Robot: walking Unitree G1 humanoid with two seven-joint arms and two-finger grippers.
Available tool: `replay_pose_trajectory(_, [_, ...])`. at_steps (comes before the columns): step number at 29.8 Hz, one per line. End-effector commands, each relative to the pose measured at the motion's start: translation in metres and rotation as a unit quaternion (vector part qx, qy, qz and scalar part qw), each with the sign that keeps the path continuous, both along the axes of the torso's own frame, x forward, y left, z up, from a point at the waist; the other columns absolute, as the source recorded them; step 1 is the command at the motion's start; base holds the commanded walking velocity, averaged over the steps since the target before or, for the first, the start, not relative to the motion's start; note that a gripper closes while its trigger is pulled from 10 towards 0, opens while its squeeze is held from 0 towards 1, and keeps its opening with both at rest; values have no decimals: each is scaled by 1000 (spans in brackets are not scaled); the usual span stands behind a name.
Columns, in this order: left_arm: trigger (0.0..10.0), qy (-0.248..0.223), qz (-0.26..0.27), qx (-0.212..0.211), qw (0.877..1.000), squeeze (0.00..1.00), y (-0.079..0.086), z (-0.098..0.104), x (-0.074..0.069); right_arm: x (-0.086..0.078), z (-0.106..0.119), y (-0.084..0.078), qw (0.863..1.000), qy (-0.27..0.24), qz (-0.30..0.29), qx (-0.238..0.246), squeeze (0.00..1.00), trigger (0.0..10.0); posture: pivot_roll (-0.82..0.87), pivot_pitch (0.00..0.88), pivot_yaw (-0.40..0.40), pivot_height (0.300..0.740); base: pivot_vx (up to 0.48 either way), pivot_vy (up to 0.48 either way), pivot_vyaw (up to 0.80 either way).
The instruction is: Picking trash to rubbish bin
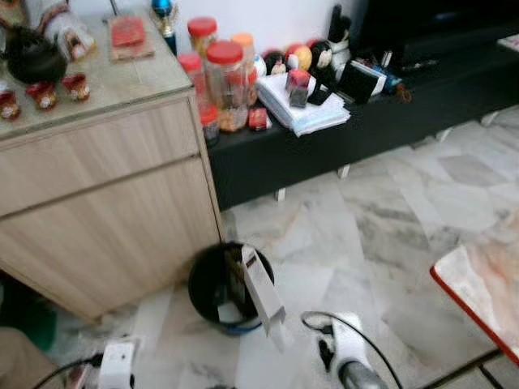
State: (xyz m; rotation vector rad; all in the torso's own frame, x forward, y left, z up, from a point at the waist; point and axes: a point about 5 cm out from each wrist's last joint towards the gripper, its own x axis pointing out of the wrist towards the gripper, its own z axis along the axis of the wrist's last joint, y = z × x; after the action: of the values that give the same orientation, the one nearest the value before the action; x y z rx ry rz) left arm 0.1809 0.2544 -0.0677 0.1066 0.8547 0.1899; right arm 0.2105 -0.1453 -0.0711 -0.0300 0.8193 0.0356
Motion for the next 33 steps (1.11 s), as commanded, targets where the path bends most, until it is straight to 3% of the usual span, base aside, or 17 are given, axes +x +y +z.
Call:
replay_pose_trajectory(1, [10000,13,-3,-5,1000,0,-5,-5,-6,-7,-4,-9,1000,13,-9,-6,0,10000,153,108,53,740,416,0,0])
replay_pose_trajectory(7, [10000,12,-6,-5,1000,0,-6,-5,-5,-8,-4,-9,1000,14,-6,-6,0,10000,154,105,51,740,412,0,0])
replay_pose_trajectory(13, [10000,-38,-40,-2,998,0,-16,9,24,3,2,0,1000,-1,26,12,0,10000,149,99,40,740,377,0,0])
replay_pose_trajectory(15, [10000,-64,-68,-10,996,0,-28,17,42,12,7,4,999,-13,42,15,0,10000,145,97,38,740,137,0,0])
replay_pose_trajectory(19, [10000,-79,-129,-42,988,0,-53,25,61,27,17,10,997,-39,71,19,0,10000,139,100,34,740,0,0,0])
replay_pose_trajectory(23, [10000,-94,-202,-103,969,0,-87,34,78,46,32,21,991,-70,106,51,0,10000,125,118,28,740,0,0,0])
replay_pose_trajectory(25, [10000,-98,-211,-108,966,0,-91,36,80,48,34,23,989,-73,114,57,0,10000,125,118,28,740,0,0,0])
replay_pose_trajectory(28, [10000,-104,-251,-143,952,0,-112,42,87,64,50,38,976,-105,166,92,0,10000,115,132,17,740,0,0,0])
replay_pose_trajectory(33, [10000,-105,-245,-140,953,0,-114,44,91,74,63,49,962,-132,207,122,0,10000,107,143,11,740,0,0,0])
